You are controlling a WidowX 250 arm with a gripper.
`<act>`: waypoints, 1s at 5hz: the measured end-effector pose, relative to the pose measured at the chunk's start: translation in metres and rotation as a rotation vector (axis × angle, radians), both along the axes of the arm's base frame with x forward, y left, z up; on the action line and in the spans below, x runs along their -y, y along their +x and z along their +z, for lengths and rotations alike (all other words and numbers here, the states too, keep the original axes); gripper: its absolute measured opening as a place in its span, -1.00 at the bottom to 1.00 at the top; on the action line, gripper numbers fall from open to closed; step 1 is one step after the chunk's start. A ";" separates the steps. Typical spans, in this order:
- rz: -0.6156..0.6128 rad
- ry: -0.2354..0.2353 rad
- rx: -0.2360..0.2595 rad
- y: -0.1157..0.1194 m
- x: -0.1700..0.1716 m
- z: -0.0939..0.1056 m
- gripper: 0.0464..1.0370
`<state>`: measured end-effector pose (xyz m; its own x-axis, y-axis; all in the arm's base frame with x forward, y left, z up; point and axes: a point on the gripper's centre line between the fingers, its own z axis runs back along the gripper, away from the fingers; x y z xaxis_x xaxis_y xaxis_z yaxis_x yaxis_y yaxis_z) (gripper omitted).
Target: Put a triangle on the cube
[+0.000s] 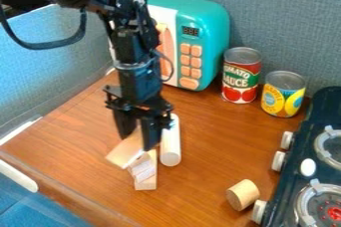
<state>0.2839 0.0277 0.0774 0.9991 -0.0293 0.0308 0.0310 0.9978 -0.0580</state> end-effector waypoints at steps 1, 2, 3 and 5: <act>0.017 0.012 -0.058 -0.008 -0.017 -0.011 0.01; 0.020 0.016 -0.071 -0.011 -0.020 -0.017 0.01; 0.024 0.025 -0.056 -0.010 -0.020 -0.019 0.01; 0.004 -0.012 0.014 -0.005 -0.002 -0.010 0.01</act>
